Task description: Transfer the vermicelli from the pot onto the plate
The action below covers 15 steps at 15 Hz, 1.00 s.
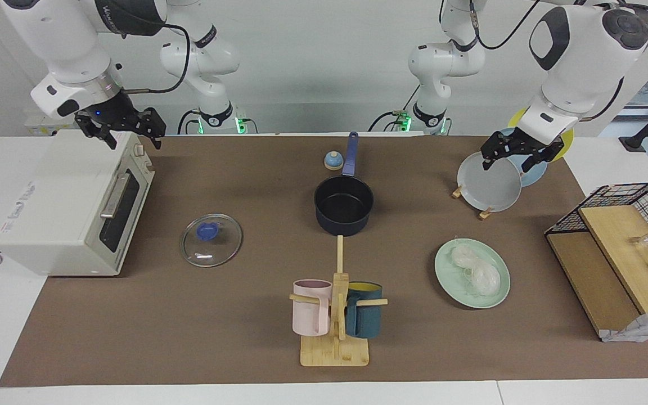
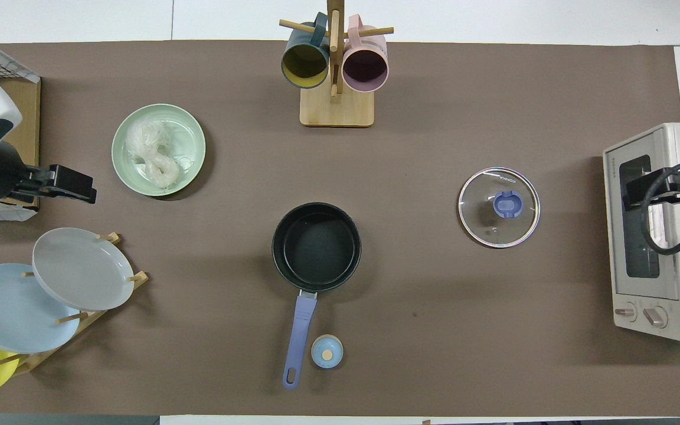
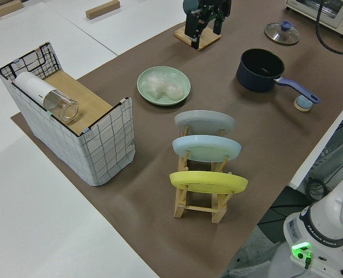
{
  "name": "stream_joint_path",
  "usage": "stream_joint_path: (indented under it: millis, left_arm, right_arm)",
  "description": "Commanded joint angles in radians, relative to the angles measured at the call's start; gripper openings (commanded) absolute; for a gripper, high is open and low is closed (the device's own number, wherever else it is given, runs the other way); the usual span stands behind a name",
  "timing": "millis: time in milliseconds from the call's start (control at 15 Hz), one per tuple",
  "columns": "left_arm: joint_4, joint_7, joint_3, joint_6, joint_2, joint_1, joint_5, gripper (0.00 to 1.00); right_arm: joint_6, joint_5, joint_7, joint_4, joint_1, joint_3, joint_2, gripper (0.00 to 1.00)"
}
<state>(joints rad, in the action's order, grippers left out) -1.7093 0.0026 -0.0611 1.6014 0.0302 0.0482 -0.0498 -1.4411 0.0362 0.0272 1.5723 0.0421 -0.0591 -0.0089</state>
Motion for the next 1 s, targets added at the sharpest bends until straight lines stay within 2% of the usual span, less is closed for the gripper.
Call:
stream_joint_path:
  millis: [0, 267, 333, 600, 933]
  left_arm:
    - [-0.069, -0.032, -0.003, -0.009, 0.070, 0.036, 0.071, 1.00]
    - [0.110, -0.030, -0.028, -0.133, 0.019, 0.021, 0.096, 1.00]
    - [0.120, -0.032, -0.034, -0.130, 0.016, 0.003, 0.087, 1.00]
    - [0.019, -0.032, -0.037, -0.028, 0.057, -0.019, 0.056, 1.00]
    - [0.025, -0.029, -0.039, -0.028, 0.053, -0.041, 0.016, 1.00]
  right_arm:
    - [-0.022, -0.016, -0.010, 0.035, -0.016, 0.010, -0.028, 1.00]
    - [-0.021, -0.016, -0.010, 0.035, -0.018, 0.010, -0.028, 1.00]
    - [-0.022, -0.016, -0.010, 0.035, -0.016, 0.010, -0.028, 1.00]
    - [-0.021, -0.016, -0.010, 0.035, -0.018, 0.010, -0.028, 1.00]
    - [-0.022, -0.016, -0.010, 0.035, -0.018, 0.010, -0.028, 1.00]
